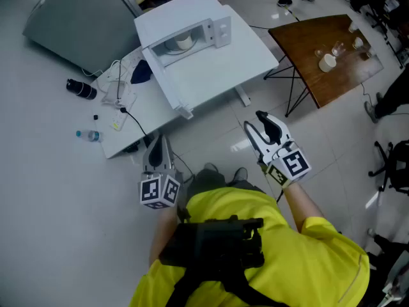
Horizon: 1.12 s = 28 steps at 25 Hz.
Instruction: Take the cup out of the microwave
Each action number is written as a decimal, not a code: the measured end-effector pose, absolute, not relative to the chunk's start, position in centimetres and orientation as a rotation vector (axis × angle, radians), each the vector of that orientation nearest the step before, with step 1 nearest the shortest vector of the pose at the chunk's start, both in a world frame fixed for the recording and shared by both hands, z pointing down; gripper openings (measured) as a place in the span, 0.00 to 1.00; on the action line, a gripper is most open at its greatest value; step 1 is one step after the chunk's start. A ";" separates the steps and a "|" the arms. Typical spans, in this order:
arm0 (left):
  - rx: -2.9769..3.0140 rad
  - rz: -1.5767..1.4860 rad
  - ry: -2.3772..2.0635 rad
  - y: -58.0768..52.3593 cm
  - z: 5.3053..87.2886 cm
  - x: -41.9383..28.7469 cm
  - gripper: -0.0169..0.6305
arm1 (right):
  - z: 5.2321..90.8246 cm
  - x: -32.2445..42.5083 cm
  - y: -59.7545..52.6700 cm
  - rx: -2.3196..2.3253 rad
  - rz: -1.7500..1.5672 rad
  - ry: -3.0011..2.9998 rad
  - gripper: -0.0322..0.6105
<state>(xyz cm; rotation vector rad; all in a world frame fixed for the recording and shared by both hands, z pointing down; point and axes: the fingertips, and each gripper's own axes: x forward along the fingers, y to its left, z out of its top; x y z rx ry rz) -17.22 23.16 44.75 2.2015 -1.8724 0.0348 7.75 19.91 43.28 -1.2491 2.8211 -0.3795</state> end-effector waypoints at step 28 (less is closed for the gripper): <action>2.060 0.179 -1.836 -5.8 53.7 -25.9 0.01 | 72.3 -18.3 -30.0 -1.275 -0.447 3.259 0.94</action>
